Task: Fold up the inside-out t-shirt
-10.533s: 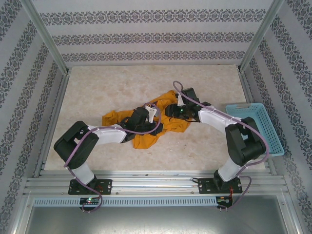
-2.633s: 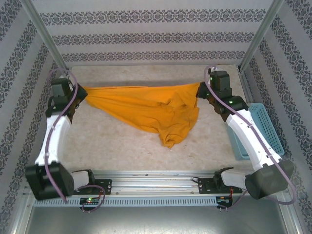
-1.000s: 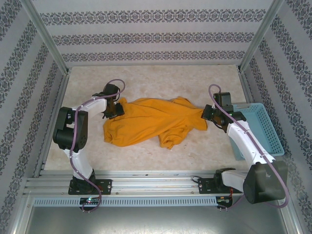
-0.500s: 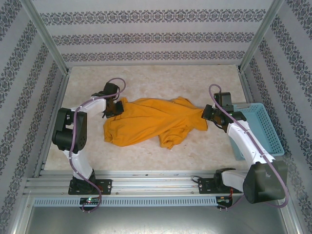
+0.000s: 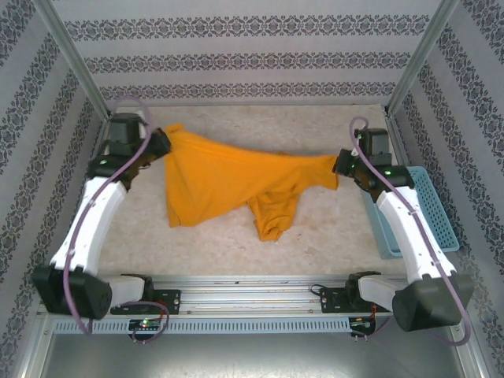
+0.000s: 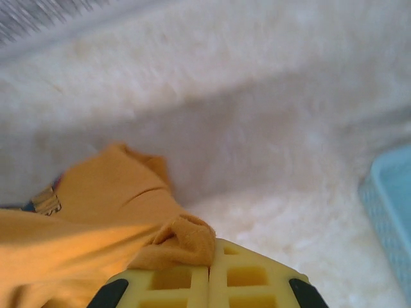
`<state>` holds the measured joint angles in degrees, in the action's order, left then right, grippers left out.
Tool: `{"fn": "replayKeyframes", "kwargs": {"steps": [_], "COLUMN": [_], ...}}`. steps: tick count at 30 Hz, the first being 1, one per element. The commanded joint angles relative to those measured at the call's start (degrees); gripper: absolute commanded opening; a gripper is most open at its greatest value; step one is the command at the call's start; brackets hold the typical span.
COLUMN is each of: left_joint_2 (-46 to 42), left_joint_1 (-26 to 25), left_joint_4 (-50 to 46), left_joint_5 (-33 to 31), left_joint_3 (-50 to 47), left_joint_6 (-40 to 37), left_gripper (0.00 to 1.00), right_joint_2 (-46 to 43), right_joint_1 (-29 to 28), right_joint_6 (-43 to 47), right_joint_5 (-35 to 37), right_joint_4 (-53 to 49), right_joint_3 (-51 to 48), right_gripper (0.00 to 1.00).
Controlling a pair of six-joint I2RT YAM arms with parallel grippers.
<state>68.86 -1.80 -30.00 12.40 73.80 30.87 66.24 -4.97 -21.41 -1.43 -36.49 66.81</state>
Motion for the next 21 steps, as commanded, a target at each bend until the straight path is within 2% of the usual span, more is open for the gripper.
{"fn": "replayKeyframes", "kwargs": {"steps": [1, 8, 12, 15, 18, 21], "left_joint_2": [-6.02, -14.14, -18.02, -19.08, -13.63, -2.31], "left_joint_1": [4.33, 5.76, 5.76, 5.76, 5.76, 5.68], "left_joint_4": [-2.41, -0.12, 5.52, 9.05, 5.83, -0.65], "left_joint_5": [0.85, 3.68, 9.50, 11.66, 13.60, 17.30], "left_joint_3": [5.92, 17.95, 18.22, 14.35, 11.23, 10.01], "left_joint_6": [2.36, 1.58, 1.13, 1.29, 1.41, 1.87], "left_gripper": [0.00, 0.00, 0.00, 0.00, 0.00, 0.00], "right_joint_2": [-3.95, -9.52, -10.86, -10.01, -7.47, -4.53], "right_joint_1": [0.33, -2.69, -3.29, -3.22, -3.29, -3.38], "right_joint_6": [3.35, 6.88, 7.39, 7.01, 6.11, 5.40], "right_joint_5": [0.18, -3.19, -5.83, -6.21, -5.84, -4.25], "right_joint_4": [-4.61, -6.30, -6.40, -6.06, -5.94, -5.68], "right_joint_3": [10.06, 28.80, 37.96, 40.75, 38.27, 32.95], "right_gripper": [0.00, 0.00, 0.00, 0.00, 0.00, 0.00]}}
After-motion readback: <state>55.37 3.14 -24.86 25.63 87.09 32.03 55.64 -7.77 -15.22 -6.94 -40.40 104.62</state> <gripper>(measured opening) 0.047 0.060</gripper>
